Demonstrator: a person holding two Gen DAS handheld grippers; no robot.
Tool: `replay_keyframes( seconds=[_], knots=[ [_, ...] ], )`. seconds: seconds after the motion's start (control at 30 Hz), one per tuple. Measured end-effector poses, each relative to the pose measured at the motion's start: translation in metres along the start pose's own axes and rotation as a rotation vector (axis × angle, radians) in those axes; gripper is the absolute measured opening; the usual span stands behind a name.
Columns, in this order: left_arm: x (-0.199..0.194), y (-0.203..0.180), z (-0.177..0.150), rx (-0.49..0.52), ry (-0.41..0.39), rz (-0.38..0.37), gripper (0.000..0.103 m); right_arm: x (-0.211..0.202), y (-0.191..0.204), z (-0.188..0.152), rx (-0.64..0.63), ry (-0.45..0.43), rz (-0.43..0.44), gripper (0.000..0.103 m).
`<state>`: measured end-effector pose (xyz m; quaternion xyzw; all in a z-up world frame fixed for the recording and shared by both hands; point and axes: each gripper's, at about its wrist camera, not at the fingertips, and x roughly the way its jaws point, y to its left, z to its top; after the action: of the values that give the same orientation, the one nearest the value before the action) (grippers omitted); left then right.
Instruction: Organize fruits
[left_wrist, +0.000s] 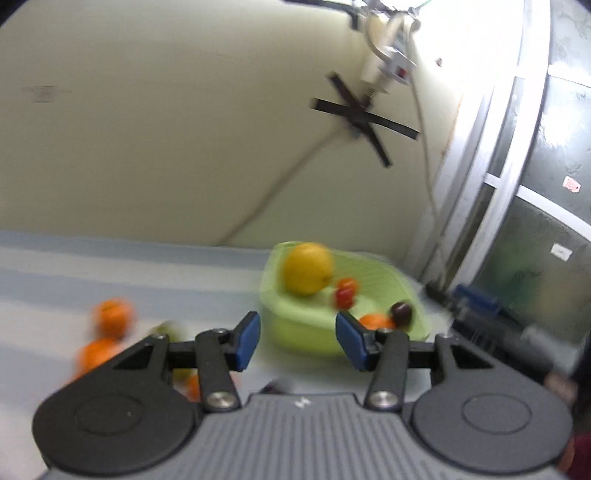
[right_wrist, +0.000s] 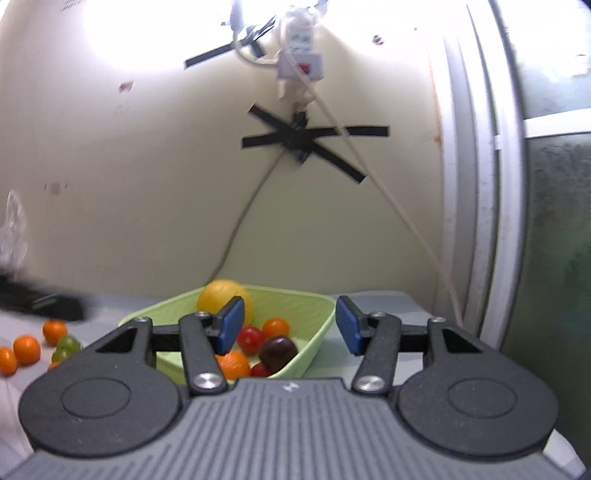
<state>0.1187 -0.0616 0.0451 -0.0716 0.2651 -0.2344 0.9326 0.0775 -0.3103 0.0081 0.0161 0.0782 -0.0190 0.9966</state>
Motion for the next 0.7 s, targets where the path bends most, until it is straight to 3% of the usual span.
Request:
replay_keyframes(
  seconds=[0.17,0.33,0.43,0.57,0.7],
  knots=[
    [-0.052,0.043,-0.046,0.011,0.042,0.176,0.046,-0.007,0.002,-0.001,0.036,0.009,0.023,0.057],
    [-0.075,0.068,-0.076,0.036,0.066,0.296,0.046,-0.023,0.031,-0.009,0.061,0.123,0.155,0.057],
    [-0.076,0.072,-0.081,0.041,0.083,0.332,0.046,-0.035,0.056,-0.020,0.034,0.207,0.227,0.057],
    [-0.075,0.069,-0.086,0.059,0.071,0.333,0.049,-0.052,0.078,-0.034,0.090,0.311,0.282,0.057],
    [-0.074,0.066,-0.089,0.079,0.078,0.334,0.049,-0.077,0.092,-0.041,0.088,0.276,0.236,0.062]
  ],
)
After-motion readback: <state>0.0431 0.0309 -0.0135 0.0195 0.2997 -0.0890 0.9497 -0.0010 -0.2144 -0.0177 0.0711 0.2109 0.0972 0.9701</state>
